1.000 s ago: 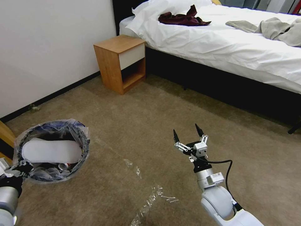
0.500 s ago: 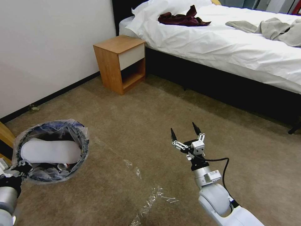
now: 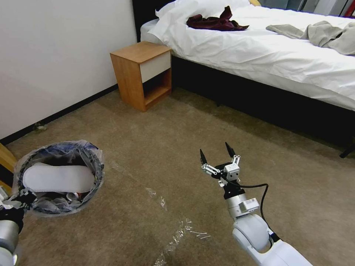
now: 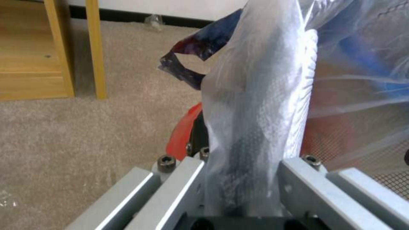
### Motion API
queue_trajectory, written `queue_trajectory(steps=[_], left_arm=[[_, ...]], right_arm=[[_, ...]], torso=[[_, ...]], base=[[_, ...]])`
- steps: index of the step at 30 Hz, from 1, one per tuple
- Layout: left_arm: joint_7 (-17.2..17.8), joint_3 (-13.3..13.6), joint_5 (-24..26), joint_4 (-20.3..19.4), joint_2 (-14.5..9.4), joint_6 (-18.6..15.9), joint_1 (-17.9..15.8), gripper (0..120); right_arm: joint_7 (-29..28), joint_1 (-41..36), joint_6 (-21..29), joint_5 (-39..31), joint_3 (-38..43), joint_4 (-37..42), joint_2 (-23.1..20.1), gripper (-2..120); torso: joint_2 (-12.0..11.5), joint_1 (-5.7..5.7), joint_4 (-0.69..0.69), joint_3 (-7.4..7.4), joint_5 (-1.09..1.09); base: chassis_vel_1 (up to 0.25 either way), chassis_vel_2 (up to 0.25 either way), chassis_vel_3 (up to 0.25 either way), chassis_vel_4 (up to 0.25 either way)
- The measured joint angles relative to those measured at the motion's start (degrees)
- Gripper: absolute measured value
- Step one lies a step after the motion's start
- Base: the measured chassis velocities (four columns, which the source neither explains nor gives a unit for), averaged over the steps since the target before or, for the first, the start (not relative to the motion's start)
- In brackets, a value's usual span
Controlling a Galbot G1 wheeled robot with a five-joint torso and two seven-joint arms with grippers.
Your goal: Pick up the trash bin and place the garbage on the floor into it.
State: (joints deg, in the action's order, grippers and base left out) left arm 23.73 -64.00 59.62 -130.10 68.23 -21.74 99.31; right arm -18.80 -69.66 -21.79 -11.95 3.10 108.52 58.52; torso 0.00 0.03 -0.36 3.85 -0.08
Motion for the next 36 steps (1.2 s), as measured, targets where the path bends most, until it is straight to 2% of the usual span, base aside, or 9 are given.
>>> queue_trajectory(steps=[24,36], left_arm=[[0.0,-0.2,-0.1,0.2,0.1,0.2,0.0,0],[-0.1,0.9,-0.8,1.0,0.2,0.3,-0.6,0]], right_arm=[[0.2,0.2,-0.2,0.4,-0.2,-1.0,1.2,99],[0.2,0.6,-0.3,0.6,-0.3,-1.7,1.2,99]], torso=[[0.0,0.0,0.0,0.0,0.0],[0.0,0.0,0.0,0.0,0.0]], base=[[0.0,0.0,0.0,0.0],[0.0,0.0,0.0,0.0]])
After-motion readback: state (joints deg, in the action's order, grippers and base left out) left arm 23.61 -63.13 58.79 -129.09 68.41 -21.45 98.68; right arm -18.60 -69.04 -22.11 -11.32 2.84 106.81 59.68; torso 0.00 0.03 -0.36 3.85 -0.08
